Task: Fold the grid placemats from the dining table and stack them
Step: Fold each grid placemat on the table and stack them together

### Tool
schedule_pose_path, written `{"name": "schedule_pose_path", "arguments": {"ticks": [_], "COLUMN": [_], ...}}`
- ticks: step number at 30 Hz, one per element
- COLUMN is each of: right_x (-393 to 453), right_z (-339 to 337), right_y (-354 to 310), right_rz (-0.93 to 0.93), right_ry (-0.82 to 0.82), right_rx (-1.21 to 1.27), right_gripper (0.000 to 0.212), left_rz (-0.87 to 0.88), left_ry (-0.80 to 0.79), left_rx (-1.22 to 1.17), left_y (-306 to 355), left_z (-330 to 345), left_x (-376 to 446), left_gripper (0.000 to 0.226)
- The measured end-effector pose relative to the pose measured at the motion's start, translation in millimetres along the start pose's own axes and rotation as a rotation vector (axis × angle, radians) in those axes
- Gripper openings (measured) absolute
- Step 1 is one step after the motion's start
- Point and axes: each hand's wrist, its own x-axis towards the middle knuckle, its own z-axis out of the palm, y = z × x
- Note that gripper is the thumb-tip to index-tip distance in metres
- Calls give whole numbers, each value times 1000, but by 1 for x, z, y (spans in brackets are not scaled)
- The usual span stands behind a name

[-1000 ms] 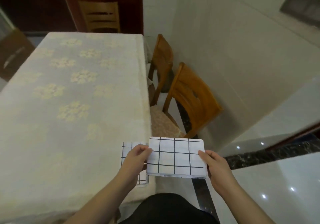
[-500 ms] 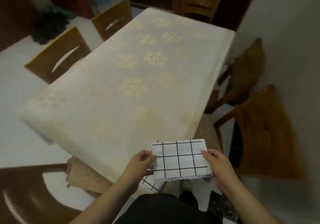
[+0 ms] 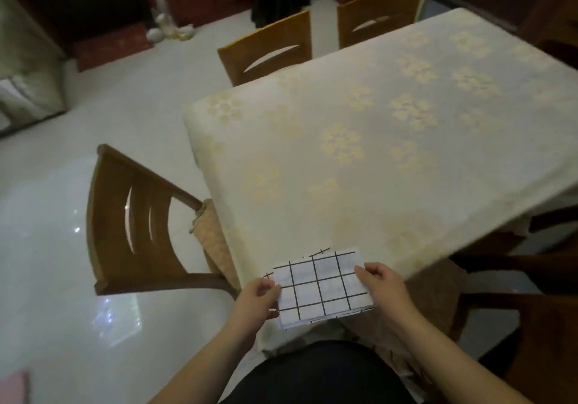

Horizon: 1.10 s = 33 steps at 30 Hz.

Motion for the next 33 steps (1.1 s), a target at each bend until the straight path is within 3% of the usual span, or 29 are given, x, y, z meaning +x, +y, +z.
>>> {"name": "schedule_pose_path", "arguments": {"ticks": [11, 23, 29, 33], "right_x": [15, 43, 65, 71], "right_z": [35, 44, 42, 35], "right_y": [16, 7, 11, 17], "right_rz": [-31, -82, -110, -156], "right_ry": [-21, -55, -134, -143], "right_rx": [-273, -473, -593, -615], "right_gripper": [24, 18, 13, 20], "left_rz": [-86, -151, -133, -102], "left_ry": [53, 171, 251, 349], "left_rx": [-104, -37, 109, 124], "left_y": [-64, -65, -65, -60], "left_z": [-10, 1, 10, 20], "left_x": [15, 50, 53, 45], "left_gripper": [12, 14, 12, 14]}}
